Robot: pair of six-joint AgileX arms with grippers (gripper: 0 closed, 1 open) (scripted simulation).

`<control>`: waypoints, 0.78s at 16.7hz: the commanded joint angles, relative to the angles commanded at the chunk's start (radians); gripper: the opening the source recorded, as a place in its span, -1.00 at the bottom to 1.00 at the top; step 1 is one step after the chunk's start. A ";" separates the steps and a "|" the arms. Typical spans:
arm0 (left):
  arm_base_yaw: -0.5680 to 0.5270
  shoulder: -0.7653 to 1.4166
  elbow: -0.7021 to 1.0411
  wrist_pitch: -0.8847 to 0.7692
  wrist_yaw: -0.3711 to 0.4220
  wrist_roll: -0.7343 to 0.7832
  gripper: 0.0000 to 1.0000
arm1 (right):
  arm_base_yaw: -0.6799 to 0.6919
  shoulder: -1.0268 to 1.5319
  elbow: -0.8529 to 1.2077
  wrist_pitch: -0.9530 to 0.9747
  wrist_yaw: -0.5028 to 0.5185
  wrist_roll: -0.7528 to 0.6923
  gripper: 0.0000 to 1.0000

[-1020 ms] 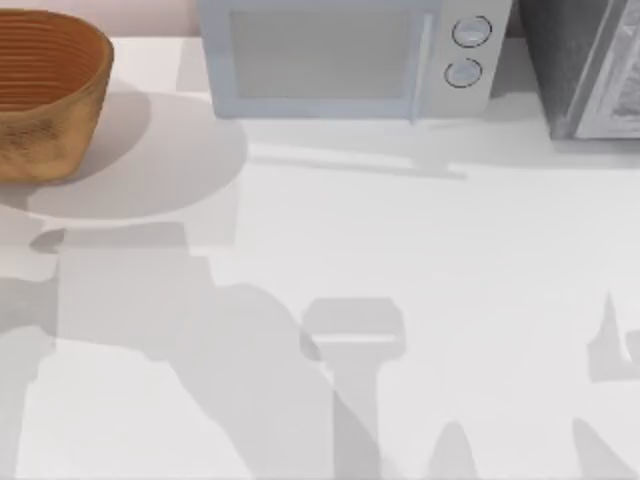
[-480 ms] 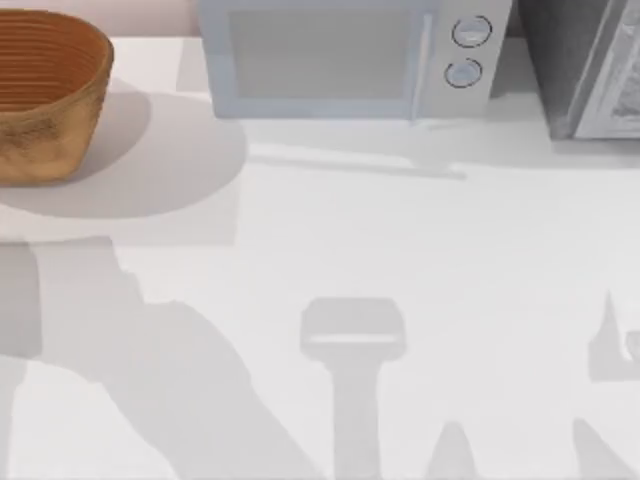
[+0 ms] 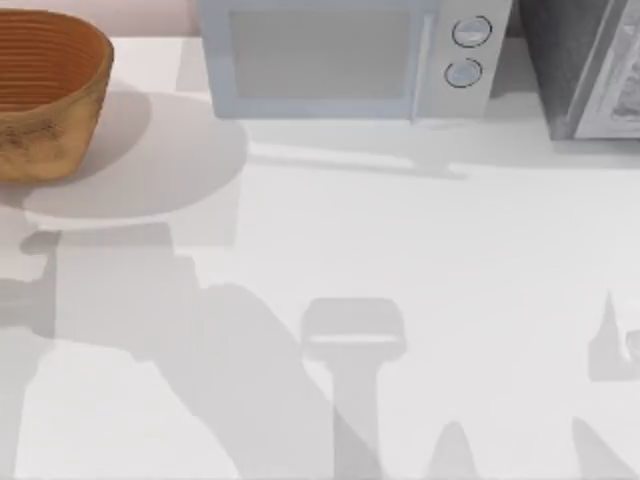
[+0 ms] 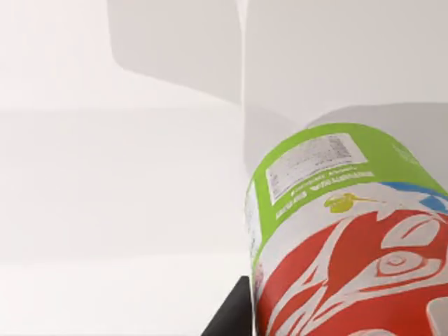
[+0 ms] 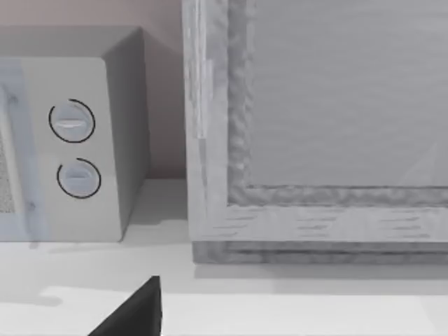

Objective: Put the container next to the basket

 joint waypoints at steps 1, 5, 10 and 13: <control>-0.004 -0.001 0.000 0.001 0.000 -0.003 -1.00 | 0.000 0.000 0.000 0.000 0.000 0.000 1.00; -0.004 -0.001 0.000 0.001 0.000 -0.003 -0.85 | 0.000 0.000 0.000 0.000 0.000 0.000 1.00; -0.004 -0.001 0.000 0.001 0.000 -0.003 -0.10 | 0.000 0.000 0.000 0.000 0.000 0.000 1.00; -0.004 -0.001 0.000 0.001 0.000 -0.003 0.36 | 0.000 0.000 0.000 0.000 0.000 0.000 1.00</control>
